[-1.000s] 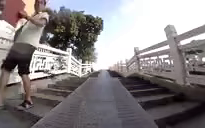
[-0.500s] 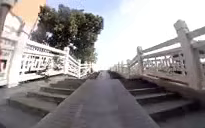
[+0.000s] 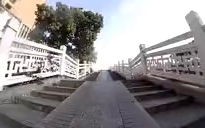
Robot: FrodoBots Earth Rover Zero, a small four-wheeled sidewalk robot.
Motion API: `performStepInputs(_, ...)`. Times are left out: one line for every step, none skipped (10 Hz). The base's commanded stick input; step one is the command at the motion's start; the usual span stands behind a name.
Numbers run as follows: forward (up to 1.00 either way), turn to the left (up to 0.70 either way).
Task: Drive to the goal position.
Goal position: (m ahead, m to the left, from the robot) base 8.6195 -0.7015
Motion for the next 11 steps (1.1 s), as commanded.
performStepInputs(0.70, 0.00)
performStepInputs(0.70, 0.00)
performStepInputs(0.70, 0.00)
performStepInputs(0.70, 0.00)
performStepInputs(0.70, 0.00)
performStepInputs(0.70, 0.00)
performStepInputs(0.70, 0.00)
performStepInputs(0.70, 0.00)
performStepInputs(0.70, 0.00)
performStepInputs(0.70, 0.00)
performStepInputs(0.70, 0.00)
